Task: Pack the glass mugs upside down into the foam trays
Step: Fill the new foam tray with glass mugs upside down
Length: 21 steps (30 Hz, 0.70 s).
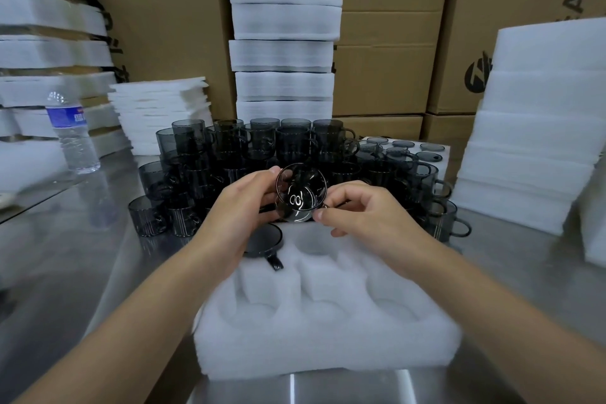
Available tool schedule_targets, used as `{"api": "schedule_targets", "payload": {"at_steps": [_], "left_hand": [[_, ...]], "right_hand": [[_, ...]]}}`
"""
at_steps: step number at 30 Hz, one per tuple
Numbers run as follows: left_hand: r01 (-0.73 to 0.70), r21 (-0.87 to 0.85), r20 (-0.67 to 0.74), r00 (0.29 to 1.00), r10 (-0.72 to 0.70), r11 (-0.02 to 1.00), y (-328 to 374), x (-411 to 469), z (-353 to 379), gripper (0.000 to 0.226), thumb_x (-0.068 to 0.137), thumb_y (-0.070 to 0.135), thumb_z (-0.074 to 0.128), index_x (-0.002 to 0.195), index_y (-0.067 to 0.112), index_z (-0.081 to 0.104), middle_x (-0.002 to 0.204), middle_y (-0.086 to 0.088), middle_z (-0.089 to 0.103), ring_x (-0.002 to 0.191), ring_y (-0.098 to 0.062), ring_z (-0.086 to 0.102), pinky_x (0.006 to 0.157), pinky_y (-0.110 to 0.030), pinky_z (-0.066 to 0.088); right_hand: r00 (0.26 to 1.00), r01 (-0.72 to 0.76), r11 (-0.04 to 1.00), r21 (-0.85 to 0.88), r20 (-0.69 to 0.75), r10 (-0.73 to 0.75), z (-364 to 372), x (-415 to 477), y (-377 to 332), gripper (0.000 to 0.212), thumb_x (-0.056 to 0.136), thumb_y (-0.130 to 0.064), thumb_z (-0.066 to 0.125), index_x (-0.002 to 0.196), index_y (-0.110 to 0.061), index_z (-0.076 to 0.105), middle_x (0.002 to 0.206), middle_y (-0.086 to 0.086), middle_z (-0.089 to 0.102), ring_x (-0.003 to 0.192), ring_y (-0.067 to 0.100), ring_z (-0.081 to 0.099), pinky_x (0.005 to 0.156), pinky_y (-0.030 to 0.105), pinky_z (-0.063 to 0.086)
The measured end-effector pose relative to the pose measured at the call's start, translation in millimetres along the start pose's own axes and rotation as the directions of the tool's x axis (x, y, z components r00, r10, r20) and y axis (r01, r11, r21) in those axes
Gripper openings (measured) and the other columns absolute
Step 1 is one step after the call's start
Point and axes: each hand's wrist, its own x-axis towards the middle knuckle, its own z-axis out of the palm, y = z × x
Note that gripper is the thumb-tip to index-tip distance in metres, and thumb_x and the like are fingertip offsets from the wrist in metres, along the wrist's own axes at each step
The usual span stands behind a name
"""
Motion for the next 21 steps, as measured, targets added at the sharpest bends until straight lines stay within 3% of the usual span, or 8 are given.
{"api": "schedule_targets", "payload": {"at_steps": [5,16,18,21], "left_hand": [[-0.016,-0.022,0.012,1.0,0.016,1.0,-0.5,-0.1,-2.0,0.029,0.095,0.026,0.051,0.082,0.025,0.077,0.097,0.006,0.074,0.089,-0.004,0.069,0.06,-0.012,0.05],[0.015,0.028,0.024,1.0,-0.016,0.999,0.7,-1.4,-0.9,0.028,0.098,0.029,0.045,0.103,0.019,0.071,0.102,0.003,0.074,0.094,-0.007,0.068,0.067,-0.018,0.053],[0.022,0.061,0.06,0.998,-0.026,0.998,1.1,-2.8,-1.0,0.029,0.097,0.032,0.046,0.107,0.02,0.069,0.104,0.003,0.073,0.099,-0.01,0.068,0.074,-0.023,0.051],[0.01,0.095,0.095,0.995,-0.019,0.995,1.4,-4.1,-1.2,0.025,0.096,0.028,0.047,0.108,0.022,0.069,0.104,0.002,0.073,0.101,-0.013,0.067,0.072,-0.021,0.051]], "right_hand": [[1.0,0.009,1.0,-0.003,0.015,-0.009,-0.1,-0.6,-1.1,0.018,0.075,-0.006,0.076,0.063,-0.014,0.064,0.098,-0.005,0.058,0.065,0.003,0.057,0.062,0.017,0.051],[1.0,0.01,1.0,0.023,0.014,-0.011,-1.1,-0.4,-1.9,0.023,0.074,-0.012,0.078,0.058,-0.02,0.063,0.099,-0.001,0.056,0.065,0.003,0.058,0.06,0.016,0.05],[1.0,0.0,0.999,0.042,0.018,0.0,-2.5,0.5,-2.3,0.026,0.075,-0.013,0.077,0.057,-0.023,0.062,0.093,0.002,0.056,0.062,0.002,0.058,0.06,0.015,0.049],[0.999,-0.029,0.996,0.079,0.032,0.026,-4.1,0.7,-1.9,0.021,0.076,-0.011,0.076,0.073,-0.02,0.058,0.077,-0.001,0.058,0.062,0.007,0.056,0.062,0.021,0.051]]}}
